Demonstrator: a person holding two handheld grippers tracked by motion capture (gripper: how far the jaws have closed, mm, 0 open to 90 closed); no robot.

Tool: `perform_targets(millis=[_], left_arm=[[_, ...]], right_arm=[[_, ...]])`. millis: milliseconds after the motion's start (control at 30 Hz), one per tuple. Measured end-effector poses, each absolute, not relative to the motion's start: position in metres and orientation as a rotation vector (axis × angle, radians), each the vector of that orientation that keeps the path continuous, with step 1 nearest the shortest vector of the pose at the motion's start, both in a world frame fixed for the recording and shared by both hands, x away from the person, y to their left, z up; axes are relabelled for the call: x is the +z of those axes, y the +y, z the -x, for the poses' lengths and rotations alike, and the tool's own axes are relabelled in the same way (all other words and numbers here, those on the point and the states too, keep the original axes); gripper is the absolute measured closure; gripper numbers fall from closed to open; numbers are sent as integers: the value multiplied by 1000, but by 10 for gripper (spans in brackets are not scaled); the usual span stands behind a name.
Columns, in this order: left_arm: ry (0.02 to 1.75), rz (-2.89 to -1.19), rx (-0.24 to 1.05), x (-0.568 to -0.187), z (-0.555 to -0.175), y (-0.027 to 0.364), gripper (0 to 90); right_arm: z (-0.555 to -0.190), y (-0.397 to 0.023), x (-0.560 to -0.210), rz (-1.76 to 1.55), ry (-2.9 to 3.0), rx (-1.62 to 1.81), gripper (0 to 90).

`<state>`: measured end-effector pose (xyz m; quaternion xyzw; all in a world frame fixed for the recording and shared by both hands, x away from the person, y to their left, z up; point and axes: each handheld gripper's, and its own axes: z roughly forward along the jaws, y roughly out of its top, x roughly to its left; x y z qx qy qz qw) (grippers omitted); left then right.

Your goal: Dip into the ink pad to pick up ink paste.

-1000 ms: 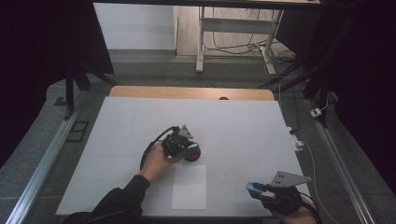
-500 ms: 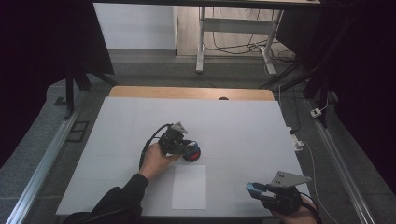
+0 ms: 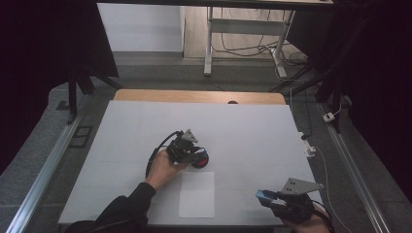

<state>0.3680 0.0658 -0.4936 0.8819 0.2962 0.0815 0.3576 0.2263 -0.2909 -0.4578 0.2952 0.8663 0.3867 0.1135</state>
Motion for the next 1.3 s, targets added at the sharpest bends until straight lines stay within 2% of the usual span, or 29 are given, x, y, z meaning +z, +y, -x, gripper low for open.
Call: perform_targets(millis=[400, 900, 1300], left_arm=[[795, -2228, 113, -496, -376, 75, 703], [759, -2266, 131, -491, -375, 72, 701], [747, -2226, 120, -477, -366, 78, 700]], right_arm=[[-226, -292, -458, -868, 2539, 1149, 687], [-226, -293, -457, -870, 2535, 1158, 686], [-226, -293, -457, -871, 2536, 1160, 686]])
